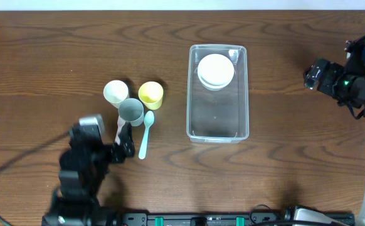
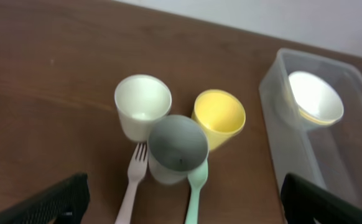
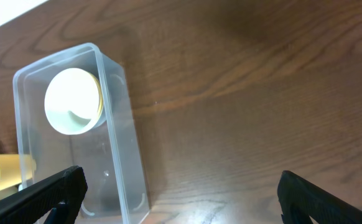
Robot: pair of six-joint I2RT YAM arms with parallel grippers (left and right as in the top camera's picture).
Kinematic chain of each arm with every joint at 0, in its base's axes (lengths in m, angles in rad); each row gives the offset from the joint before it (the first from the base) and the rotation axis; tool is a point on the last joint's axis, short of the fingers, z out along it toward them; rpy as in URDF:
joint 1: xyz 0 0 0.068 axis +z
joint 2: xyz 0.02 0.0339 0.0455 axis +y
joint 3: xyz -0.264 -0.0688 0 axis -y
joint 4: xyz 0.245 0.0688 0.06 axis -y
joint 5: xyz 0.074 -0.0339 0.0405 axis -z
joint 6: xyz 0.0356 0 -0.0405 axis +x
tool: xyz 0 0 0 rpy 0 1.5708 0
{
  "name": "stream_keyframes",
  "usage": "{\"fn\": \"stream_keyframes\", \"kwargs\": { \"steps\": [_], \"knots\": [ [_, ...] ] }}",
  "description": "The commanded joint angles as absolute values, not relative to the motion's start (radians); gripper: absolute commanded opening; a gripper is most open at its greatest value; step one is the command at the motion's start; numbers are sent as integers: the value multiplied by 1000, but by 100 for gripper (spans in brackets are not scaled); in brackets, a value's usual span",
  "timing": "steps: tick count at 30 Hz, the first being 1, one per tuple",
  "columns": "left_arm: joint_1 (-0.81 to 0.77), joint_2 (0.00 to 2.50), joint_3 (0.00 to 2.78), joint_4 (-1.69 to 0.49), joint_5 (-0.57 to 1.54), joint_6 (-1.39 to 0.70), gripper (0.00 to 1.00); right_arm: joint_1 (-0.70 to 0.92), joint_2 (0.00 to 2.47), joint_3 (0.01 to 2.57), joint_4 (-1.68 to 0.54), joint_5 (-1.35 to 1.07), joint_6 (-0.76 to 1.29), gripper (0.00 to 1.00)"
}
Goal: Pack container
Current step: 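Reach left gripper to the grey-blue cup and grasp it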
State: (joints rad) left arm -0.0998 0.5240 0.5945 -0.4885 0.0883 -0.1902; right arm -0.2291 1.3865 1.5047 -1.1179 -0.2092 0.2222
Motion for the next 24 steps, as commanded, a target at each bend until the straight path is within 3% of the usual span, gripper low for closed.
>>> {"fn": "stream_keyframes", "kwargs": {
  "steps": [1, 6, 22, 24],
  "knots": [
    [-95, 735, 804, -590, 52, -199, 98, -239, 1386, 1508, -1118, -214, 208, 99],
    [-95, 1030, 1008, -710, 52, -158, 98, -239, 1386, 1508, -1118, -214, 208, 99],
    [-94, 1426, 1017, -754, 36, -341, 99, -239, 1386, 1508, -1118, -214, 208, 99],
    [-94, 1454, 1017, -751, 27, -355, 90, -239, 1386, 1508, -1118, -214, 208, 99]
  ]
}}
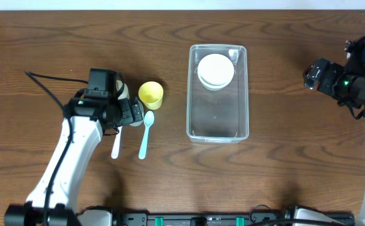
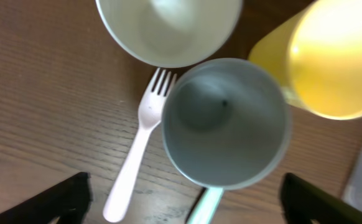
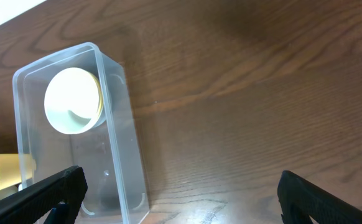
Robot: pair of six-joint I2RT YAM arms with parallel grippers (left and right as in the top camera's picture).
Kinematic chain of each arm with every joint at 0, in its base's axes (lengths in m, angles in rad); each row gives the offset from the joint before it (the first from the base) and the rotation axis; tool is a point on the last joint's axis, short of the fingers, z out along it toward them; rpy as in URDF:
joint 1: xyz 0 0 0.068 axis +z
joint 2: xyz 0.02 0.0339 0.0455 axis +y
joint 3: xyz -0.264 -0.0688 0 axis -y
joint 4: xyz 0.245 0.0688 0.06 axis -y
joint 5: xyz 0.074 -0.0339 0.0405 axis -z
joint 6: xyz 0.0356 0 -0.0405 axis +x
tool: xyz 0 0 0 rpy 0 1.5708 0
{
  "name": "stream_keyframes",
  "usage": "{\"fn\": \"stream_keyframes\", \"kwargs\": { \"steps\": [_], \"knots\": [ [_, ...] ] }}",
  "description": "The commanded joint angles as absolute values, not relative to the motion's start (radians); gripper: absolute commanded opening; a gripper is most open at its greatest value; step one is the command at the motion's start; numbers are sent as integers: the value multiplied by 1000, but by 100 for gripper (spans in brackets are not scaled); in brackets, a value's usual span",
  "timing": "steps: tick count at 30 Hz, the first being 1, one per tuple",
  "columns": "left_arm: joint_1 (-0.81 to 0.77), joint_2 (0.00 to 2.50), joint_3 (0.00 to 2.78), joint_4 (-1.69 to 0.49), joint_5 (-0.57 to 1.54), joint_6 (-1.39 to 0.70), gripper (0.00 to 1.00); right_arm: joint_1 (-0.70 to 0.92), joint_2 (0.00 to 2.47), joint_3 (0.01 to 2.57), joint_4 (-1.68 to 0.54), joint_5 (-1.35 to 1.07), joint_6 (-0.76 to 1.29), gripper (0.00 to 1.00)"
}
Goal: Pack container
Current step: 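Reach left gripper to the grey-blue cup and grasp it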
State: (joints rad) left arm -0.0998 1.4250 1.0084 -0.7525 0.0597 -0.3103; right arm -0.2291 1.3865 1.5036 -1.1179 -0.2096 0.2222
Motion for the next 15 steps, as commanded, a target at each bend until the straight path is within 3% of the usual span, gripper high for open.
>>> {"fn": "stream_keyframes", "kwargs": {
  "steps": [1, 7, 15],
  "knots": [
    [-94, 1466, 1017, -751, 22, -366, 85, -239, 1386, 1508, -1118, -214, 208, 99],
    [-94, 1525, 1017, -724, -39, -429, 81, -239, 1386, 1508, -1118, -214, 208, 99],
    [-94, 1567, 1017, -694, -40, -429, 59, -239, 1386, 1508, -1118, -214, 208, 99]
  ]
}}
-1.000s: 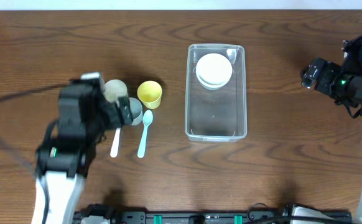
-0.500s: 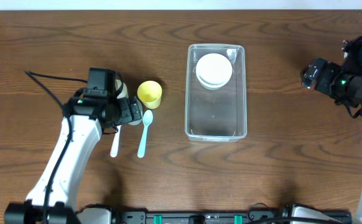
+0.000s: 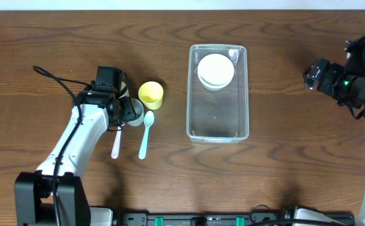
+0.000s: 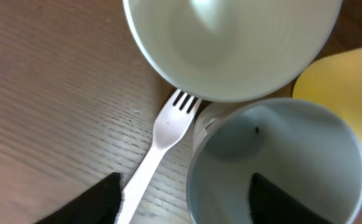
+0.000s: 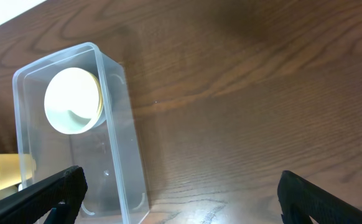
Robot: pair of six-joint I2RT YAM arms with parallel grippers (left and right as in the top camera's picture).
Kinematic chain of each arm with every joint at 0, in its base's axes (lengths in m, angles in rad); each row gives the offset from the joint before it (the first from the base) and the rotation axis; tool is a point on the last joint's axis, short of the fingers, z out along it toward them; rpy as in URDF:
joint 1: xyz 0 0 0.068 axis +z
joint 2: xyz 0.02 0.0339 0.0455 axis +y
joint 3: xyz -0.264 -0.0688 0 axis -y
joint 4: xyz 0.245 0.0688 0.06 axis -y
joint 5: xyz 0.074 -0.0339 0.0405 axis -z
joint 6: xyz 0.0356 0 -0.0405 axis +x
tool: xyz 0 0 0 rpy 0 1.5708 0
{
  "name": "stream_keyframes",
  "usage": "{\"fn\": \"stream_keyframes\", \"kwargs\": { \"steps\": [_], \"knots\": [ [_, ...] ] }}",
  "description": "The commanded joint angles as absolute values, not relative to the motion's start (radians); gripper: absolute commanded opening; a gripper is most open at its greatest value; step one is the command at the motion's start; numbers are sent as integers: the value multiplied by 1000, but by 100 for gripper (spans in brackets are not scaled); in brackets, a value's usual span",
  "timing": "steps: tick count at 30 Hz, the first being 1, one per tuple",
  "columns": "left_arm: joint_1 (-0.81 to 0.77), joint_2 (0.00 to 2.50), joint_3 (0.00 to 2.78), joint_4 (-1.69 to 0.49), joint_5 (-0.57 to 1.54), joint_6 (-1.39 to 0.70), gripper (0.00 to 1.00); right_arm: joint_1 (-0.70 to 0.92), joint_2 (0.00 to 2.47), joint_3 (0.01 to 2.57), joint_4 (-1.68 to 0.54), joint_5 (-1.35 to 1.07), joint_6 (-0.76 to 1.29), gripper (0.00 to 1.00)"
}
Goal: Pack container
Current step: 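Reach left gripper to the grey-blue cup and grasp it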
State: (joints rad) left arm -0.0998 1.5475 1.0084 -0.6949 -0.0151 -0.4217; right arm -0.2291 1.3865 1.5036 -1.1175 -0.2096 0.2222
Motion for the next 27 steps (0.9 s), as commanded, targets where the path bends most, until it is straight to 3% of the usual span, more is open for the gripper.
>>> {"fn": "stream_keyframes", "kwargs": {
  "steps": [1, 9, 12, 13, 21, 27],
  "knots": [
    [-94, 1575, 1017, -692, -43, -428, 56, -239, 1386, 1508, -1118, -214, 208, 99],
    [-95, 1594, 1017, -673, -42, -427, 39, -239, 1386, 1508, -1118, -214, 208, 99],
    [-95, 1594, 1017, -671, -37, -399, 18, -239, 1386, 1508, -1118, -214, 208, 99],
    [-95, 1593, 1017, -673, -33, -398, 6, -239, 1386, 1508, -1118, -214, 208, 99],
    [-95, 1551, 1017, -738, -1, -398, 6, -239, 1386, 1508, -1118, -214, 208, 99],
    [-105, 1378, 1071, -838, 104, -357, 6, -239, 1386, 1508, -1118, -214, 208, 99]
  ]
}}
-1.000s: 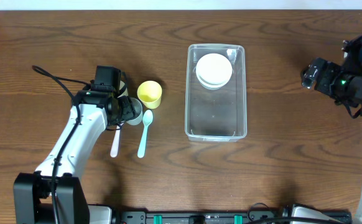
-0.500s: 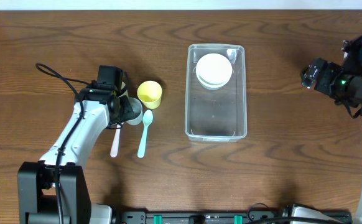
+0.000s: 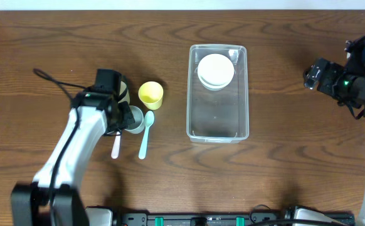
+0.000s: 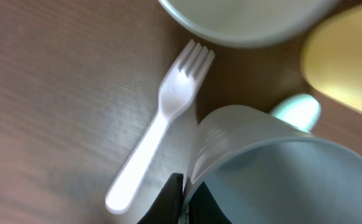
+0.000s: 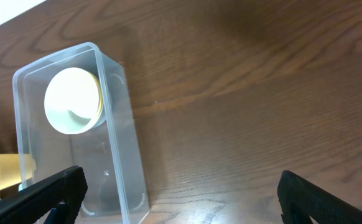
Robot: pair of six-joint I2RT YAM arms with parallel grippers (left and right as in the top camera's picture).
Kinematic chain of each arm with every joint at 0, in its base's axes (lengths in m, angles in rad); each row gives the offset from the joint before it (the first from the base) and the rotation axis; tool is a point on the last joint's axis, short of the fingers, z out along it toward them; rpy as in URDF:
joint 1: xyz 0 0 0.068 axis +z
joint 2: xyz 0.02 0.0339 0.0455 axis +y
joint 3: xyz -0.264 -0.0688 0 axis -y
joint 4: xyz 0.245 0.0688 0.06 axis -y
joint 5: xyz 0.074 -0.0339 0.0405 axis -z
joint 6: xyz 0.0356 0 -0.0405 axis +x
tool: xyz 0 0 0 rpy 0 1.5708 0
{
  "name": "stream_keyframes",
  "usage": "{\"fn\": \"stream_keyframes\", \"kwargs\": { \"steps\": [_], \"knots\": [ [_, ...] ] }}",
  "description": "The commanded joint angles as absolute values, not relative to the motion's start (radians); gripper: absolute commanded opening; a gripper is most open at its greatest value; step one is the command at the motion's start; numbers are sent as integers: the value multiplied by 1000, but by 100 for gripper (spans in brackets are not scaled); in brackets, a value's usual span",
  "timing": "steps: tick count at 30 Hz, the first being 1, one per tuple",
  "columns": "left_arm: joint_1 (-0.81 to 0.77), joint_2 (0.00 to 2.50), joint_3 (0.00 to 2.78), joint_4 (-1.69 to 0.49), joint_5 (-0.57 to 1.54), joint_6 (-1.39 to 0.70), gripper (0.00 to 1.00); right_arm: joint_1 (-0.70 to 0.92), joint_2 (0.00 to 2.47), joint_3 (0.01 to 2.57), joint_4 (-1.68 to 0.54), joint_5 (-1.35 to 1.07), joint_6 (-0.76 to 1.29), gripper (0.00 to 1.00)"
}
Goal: Pack container
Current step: 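Reach left gripper to the grey-blue cup and grasp it, then carry the grey-blue cup into the container and release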
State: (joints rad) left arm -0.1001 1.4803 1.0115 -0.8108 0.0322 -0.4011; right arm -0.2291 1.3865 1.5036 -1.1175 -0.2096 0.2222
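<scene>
A grey cup (image 3: 134,118) (image 4: 280,177) stands among a white cup (image 4: 246,18), a yellow cup (image 3: 150,94) (image 4: 349,62), a pink-white fork (image 3: 115,146) (image 4: 159,134) and a mint spoon (image 3: 145,134). My left gripper (image 3: 126,116) (image 4: 184,194) is shut on the grey cup's near wall, one finger inside and one outside. The clear container (image 3: 192,94) (image 5: 116,130) holds a white bowl (image 3: 216,70) (image 5: 73,101) at its far end. My right gripper (image 3: 314,75) (image 5: 181,196) hovers open to the right of the container, holding nothing.
In the overhead view the left arm covers most of the white cup (image 3: 123,88). The spoon's bowl (image 4: 296,111) lies just behind the grey cup. Bare wooden table (image 3: 295,144) stretches between the container and the right arm.
My left gripper's fingers stood apart on either side of the grey cup's wall; now they are pinched on it. The cup sits slightly nearer the table's front. The right arm is unchanged.
My left gripper was open, low by the table's front edge, facing the cups. Then it was open above the cups, then closer over the grey cup. Now it is shut on that cup's wall. The right arm stayed still throughout.
</scene>
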Motion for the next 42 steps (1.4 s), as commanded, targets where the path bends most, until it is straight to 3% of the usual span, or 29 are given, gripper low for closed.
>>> {"fn": "stream_keyframes", "kwargs": {
  "steps": [1, 9, 17, 30, 42],
  "knots": [
    [-112, 1352, 1085, -849, 118, -340, 6, -239, 1386, 1508, -1118, -214, 208, 99],
    [-357, 1171, 1264, -869, 127, -234, 6, -239, 1386, 1508, -1118, -214, 208, 99],
    [-566, 1406, 1411, -814, 125, -137, 6, -239, 1386, 1508, -1118, -214, 208, 99],
    [-559, 1904, 1572, -799, 70, -85, 6, -239, 1386, 1508, -1118, -214, 208, 99],
    [-562, 1979, 1573, -725, 72, -88, 6, -239, 1386, 1508, -1118, -214, 208, 99]
  ]
}}
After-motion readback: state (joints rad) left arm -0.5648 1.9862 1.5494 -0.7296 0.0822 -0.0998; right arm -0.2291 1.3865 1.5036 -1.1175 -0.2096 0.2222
